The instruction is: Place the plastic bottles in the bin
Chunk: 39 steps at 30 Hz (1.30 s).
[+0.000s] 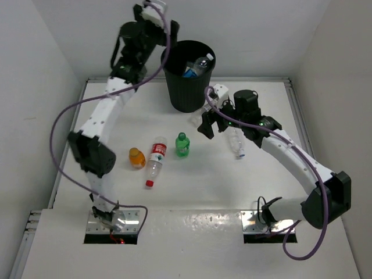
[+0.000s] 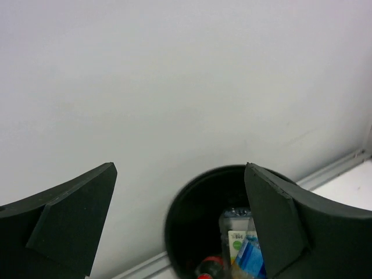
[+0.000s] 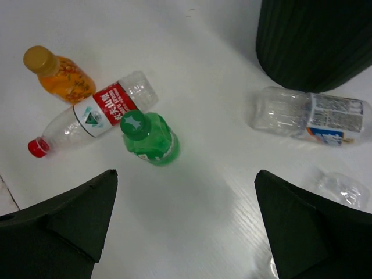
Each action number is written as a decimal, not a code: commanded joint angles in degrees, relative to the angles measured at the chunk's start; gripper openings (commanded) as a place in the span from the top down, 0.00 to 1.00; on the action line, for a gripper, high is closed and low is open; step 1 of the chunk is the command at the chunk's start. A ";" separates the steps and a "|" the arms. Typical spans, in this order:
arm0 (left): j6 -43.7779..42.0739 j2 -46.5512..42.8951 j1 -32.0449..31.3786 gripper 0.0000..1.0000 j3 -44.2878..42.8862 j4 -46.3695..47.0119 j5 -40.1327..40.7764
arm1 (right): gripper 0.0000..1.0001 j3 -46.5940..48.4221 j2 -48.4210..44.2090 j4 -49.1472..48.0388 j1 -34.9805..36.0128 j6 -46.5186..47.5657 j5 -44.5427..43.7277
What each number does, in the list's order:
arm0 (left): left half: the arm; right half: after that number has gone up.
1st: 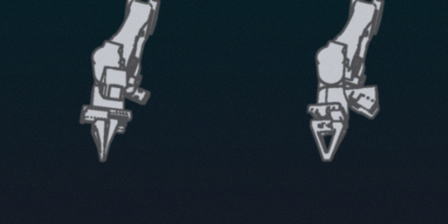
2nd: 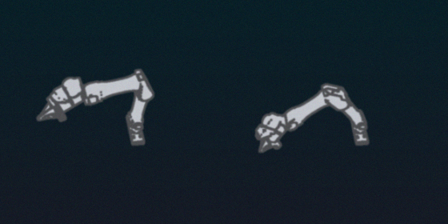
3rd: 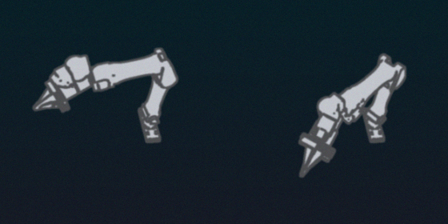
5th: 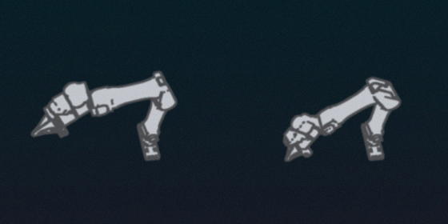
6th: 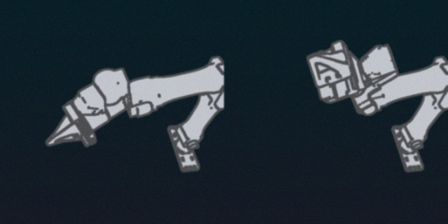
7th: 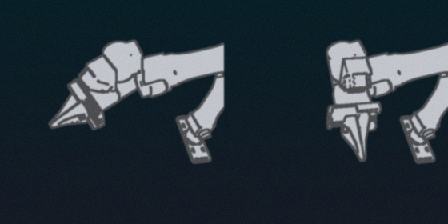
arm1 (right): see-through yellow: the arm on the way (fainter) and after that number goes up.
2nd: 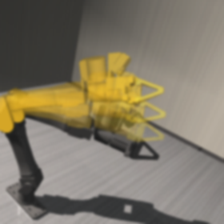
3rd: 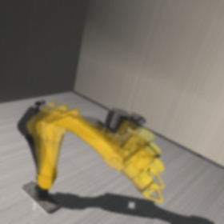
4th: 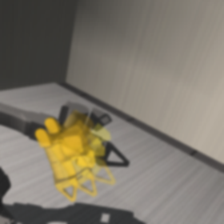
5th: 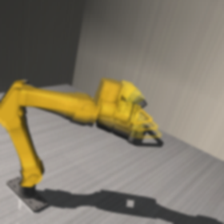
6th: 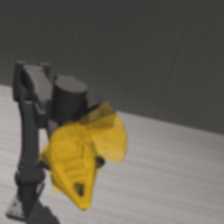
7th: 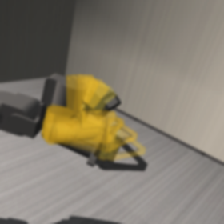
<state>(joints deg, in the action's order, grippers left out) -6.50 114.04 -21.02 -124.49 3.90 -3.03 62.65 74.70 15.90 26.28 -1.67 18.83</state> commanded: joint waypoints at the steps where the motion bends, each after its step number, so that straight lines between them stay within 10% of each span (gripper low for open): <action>1: 4.22 -16.63 3.17 0.01 6.08 -1.07 0.57 | 0.00 -0.34 2.72 -7.98 1.75 1.15 4.54; 13: 7.91 -43.27 18.63 0.01 39.46 -14.18 -4.00 | 0.00 -1.04 11.96 -13.97 8.69 5.28 11.23; 23: 3.43 -51.54 26.28 0.01 50.65 -18.05 -4.00 | 0.09 0.01 22.07 -22.57 9.84 2.46 8.59; 34: 1.06 -52.78 31.47 0.01 57.07 -16.57 -7.33 | 0.84 2.20 21.21 -24.52 10.02 2.73 5.69; 39: 0.44 -51.73 32.00 0.01 59.79 -15.24 -10.24 | 0.90 10.19 17.15 -22.67 7.56 -1.57 4.47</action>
<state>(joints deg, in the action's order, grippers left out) -4.97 62.06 10.24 -65.41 -14.61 -10.24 65.21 97.76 -3.14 35.55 -0.30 24.14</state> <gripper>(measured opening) 0.986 0.394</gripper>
